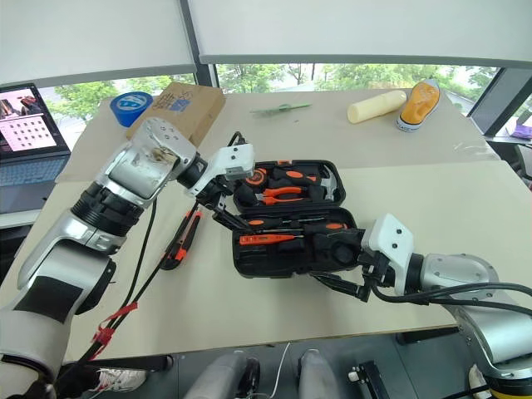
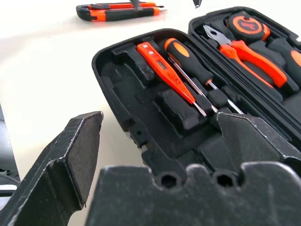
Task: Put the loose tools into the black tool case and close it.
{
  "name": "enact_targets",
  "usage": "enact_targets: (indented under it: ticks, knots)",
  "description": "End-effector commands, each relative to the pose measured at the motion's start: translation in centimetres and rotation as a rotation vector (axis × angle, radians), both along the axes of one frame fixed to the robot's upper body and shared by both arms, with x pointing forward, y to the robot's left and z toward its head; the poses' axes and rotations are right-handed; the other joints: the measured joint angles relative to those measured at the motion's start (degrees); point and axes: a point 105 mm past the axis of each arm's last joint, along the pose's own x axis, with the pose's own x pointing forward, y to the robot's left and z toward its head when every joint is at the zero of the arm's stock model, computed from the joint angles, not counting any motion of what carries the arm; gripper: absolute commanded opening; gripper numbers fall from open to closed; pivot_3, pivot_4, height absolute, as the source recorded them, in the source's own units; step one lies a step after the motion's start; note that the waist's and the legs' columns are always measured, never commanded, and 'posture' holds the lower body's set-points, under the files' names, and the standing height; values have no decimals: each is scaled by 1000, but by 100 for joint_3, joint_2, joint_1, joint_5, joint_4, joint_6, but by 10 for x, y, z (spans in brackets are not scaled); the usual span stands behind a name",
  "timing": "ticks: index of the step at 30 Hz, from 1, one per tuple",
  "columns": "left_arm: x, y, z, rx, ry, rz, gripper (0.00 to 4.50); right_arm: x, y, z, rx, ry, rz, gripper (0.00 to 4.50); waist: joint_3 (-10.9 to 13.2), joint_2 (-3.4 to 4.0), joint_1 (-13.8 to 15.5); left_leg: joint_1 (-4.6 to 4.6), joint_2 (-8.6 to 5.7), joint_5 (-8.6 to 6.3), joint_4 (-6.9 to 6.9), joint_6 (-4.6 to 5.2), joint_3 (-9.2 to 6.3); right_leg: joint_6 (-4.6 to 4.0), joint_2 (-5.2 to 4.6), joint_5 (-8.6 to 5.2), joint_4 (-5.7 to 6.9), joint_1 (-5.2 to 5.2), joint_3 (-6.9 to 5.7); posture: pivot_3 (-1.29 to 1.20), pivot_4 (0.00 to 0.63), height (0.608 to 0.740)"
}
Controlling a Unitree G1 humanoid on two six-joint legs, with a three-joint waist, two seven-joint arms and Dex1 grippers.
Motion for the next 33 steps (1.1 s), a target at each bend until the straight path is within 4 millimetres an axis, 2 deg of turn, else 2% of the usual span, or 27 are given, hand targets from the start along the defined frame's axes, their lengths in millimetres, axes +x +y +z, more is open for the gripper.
enact_targets:
  ticks: [1, 6, 7, 8, 15, 21, 25, 33]
  knots:
    - [-8, 3, -7, -131, -106, -61, 2353, 1, -1, 12, 6, -40, 9, 4500, 0, 0, -7, 0, 0, 0, -1, -1, 0, 0, 0, 0, 1, -2, 0, 0, 150, 738]
    - [-1, -9, -19, -291, -90, 25, 634, 3, -3, 13, 2, -35, 6, 4500, 0, 0, 73, -8, -1, 1, 12, -1, -1, 0, -2, 2, 0, -1, -4, 0, 150, 738]
    - [-1, -10, -20, -303, -94, 28, 144, 3, -4, 13, 2, -34, 6, 4500, 0, 0, 81, -11, -1, -1, 17, 2, -1, 3, -2, 4, 0, 0, -4, 0, 150, 738]
    - [-1, -13, -22, -315, -95, 35, 54, 3, -4, 14, 2, -34, 5, 4500, 0, 0, 81, -8, -1, -3, 17, 5, -1, 4, -2, 4, -1, 2, -4, 0, 150, 738]
    - [-5, -14, -52, -246, -170, 6, 54, 2, -1, 12, 1, -27, 10, 4500, 0, 0, 57, -5, 0, -3, 11, 2, 1, 3, -2, 5, -1, 0, -1, 0, 150, 738]
    - [10, -16, -65, -234, -246, 73, 54, 2, 2, 11, 2, -20, 15, 4500, 0, 0, 86, -3, -1, -4, 12, 5, 1, 4, -5, 5, -2, 4, -3, 0, 150, 738]
    - [3, -12, -82, -190, -224, 52, 54, 0, 5, 11, 13, -17, 18, 4500, -1, 0, 88, -1, -1, -5, 11, 6, 1, 4, -19, 5, -2, 5, -2, 0, 150, 738]
    - [-9, -5, -97, -155, -166, 37, 54, 0, 6, 9, 17, -11, 19, 4500, -6, 0, 84, 13, -1, -7, 10, 10, 2, 4, -33, 5, -3, 16, -7, 0, 150, 738]
